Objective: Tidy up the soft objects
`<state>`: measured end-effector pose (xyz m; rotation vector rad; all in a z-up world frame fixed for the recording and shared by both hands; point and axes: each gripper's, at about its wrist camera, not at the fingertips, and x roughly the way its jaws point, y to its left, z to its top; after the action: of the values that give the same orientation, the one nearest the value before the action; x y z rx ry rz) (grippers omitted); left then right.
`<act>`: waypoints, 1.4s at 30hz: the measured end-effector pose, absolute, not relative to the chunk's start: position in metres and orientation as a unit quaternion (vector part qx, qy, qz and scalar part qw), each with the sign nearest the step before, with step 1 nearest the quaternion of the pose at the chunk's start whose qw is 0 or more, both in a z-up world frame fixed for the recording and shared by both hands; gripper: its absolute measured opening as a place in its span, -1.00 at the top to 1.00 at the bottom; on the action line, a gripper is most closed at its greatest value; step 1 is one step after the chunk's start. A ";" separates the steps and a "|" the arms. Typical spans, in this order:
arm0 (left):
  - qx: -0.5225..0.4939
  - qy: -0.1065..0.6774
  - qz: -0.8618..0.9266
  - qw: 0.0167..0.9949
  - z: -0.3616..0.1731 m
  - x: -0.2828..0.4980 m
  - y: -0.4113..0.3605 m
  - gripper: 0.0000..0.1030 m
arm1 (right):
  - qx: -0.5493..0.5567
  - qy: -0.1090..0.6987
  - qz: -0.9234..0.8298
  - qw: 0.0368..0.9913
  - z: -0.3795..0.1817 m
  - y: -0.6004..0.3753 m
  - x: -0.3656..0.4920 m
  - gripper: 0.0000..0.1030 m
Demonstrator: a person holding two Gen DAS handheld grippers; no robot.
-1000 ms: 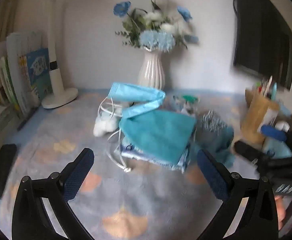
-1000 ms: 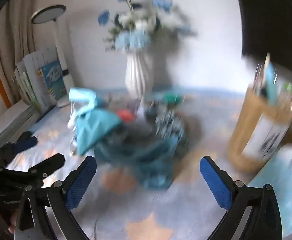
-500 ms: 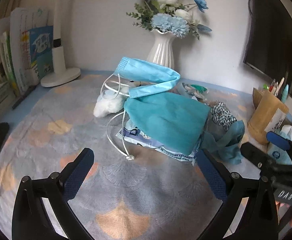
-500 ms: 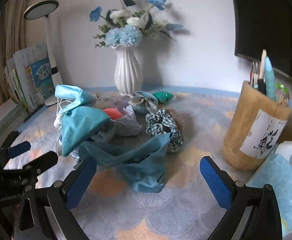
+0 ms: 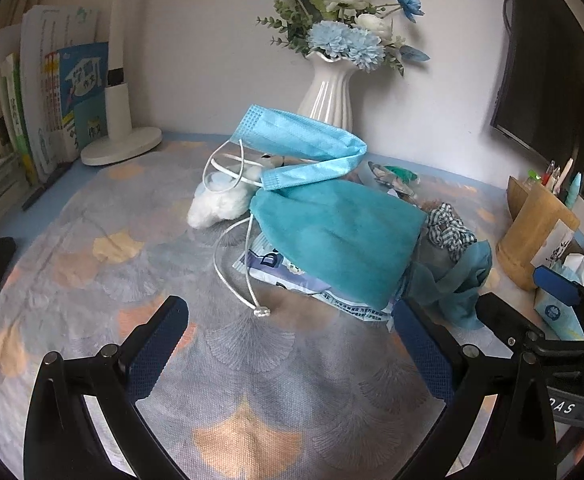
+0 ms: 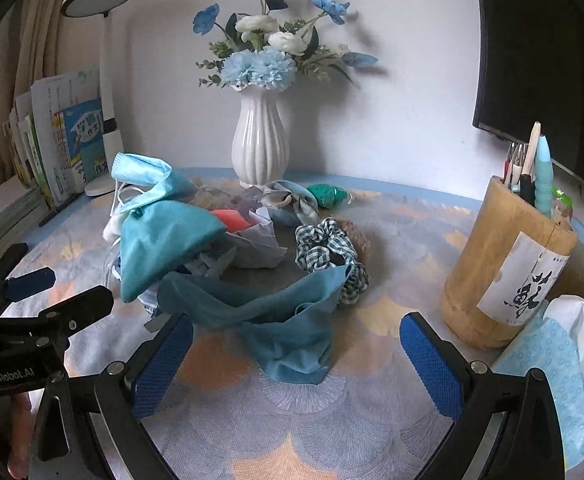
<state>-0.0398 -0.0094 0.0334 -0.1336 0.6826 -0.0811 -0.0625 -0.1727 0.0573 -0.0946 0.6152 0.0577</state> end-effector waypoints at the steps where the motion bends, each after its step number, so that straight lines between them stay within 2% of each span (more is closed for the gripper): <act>1: -0.066 0.335 -0.042 0.939 0.033 -0.040 -0.009 -0.98 | -0.049 0.303 0.029 0.951 0.057 -0.172 -0.062 -1.00; 42: -0.077 0.342 -0.040 0.936 0.031 -0.038 -0.007 -0.98 | -0.059 0.317 0.031 0.946 0.053 -0.168 -0.056 -1.00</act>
<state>-0.0383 -0.0068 0.0315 -0.1567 0.6999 -0.0810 -0.0561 -0.1685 0.0529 -0.1198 0.6452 0.0622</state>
